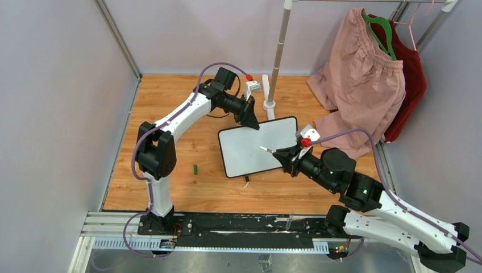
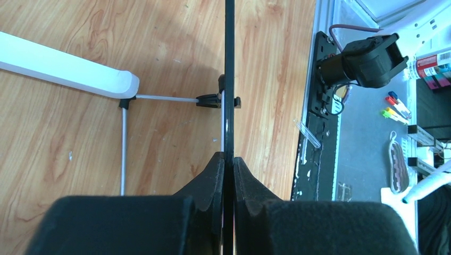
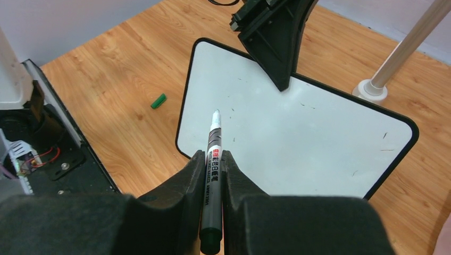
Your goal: Write a sentence on the whiteboard
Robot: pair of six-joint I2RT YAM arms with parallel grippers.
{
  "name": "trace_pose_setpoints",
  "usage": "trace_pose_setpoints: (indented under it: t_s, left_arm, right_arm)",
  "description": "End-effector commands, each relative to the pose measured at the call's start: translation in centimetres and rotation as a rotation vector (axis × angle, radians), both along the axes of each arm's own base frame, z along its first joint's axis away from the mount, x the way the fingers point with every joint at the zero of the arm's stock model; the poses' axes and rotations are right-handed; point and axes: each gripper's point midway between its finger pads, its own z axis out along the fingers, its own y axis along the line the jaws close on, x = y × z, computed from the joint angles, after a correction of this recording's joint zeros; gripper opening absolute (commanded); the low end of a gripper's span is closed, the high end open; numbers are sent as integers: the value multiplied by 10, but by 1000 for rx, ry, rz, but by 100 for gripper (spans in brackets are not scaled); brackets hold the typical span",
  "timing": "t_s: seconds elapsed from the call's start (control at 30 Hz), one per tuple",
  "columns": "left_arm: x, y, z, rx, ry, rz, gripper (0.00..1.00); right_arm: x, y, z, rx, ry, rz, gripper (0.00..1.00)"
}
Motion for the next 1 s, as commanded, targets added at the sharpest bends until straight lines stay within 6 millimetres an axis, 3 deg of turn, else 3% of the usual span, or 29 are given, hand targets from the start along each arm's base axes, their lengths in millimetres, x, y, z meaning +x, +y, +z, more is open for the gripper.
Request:
trace_pose_setpoints:
  t_s: [0.0, 0.13, 0.5, 0.67, 0.97]
  left_arm:
    - [-1, -5, -3, -17, -6, -24, 0]
    - [0, -4, -6, -11, 0, -21, 0]
    - [0, -2, -10, 5, -8, -14, 0]
    - [-1, -1, -14, 15, -8, -10, 0]
    - [2, 0, -9, 10, -22, -7, 0]
  right_arm:
    - [17, 2, -5, -38, -36, -69, 0]
    - [33, 3, -27, -108, -39, -138, 0]
    - [61, 18, -63, -150, -65, -236, 0]
    - [67, 31, -60, -179, -111, -246, 0]
    - [53, 60, -37, -89, -172, -136, 0]
